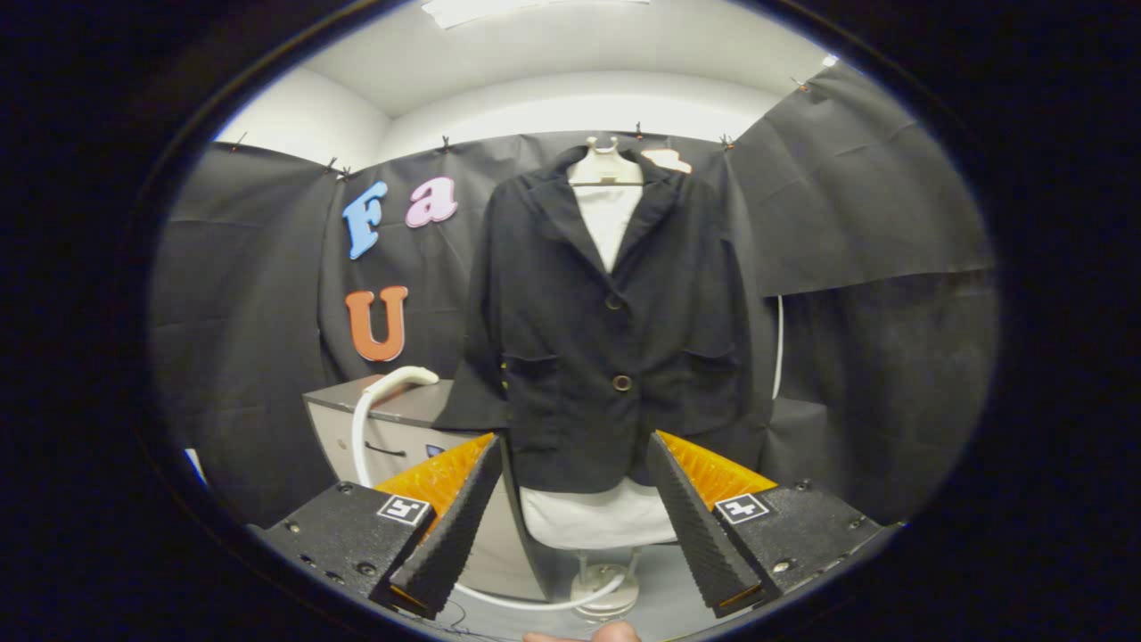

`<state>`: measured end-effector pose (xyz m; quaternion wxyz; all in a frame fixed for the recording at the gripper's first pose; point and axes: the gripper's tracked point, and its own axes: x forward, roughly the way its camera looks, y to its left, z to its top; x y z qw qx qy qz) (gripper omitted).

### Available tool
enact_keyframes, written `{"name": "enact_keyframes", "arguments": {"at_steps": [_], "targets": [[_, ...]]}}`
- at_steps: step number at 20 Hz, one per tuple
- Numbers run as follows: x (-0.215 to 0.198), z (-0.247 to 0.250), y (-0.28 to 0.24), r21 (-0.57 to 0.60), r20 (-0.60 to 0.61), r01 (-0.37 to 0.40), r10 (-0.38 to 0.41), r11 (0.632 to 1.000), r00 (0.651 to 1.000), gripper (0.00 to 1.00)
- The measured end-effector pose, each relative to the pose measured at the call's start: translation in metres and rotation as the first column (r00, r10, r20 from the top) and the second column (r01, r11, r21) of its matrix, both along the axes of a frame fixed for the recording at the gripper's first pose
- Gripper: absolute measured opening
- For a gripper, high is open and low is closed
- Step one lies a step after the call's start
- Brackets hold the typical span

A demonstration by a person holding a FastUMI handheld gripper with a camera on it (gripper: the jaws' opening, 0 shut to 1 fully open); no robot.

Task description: Iron the clothes twice with a garment steamer, once on the left side and once on the right side.

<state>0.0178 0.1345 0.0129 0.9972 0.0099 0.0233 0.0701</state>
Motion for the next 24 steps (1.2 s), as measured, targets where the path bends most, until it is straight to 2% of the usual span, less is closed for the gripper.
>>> {"name": "enact_keyframes", "arguments": {"at_steps": [4,9,13,16,20,24], "targets": [[0.015,0.015,0.085,0.023,-0.033,-0.085,0.085,0.996,0.996,1.00],[0.053,0.023,0.183,0.056,-0.122,-0.196,0.201,0.979,0.972,1.00],[0.096,0.019,0.257,0.074,-0.198,-0.269,0.279,0.960,0.940,1.00],[0.137,0.004,0.310,0.105,-0.290,-0.312,0.329,0.944,0.899,1.00],[0.204,-0.018,0.371,0.093,-0.360,-0.342,0.352,0.935,0.864,1.00],[0.267,-0.050,0.404,0.028,-0.451,-0.324,0.302,0.946,0.840,1.00]]}}
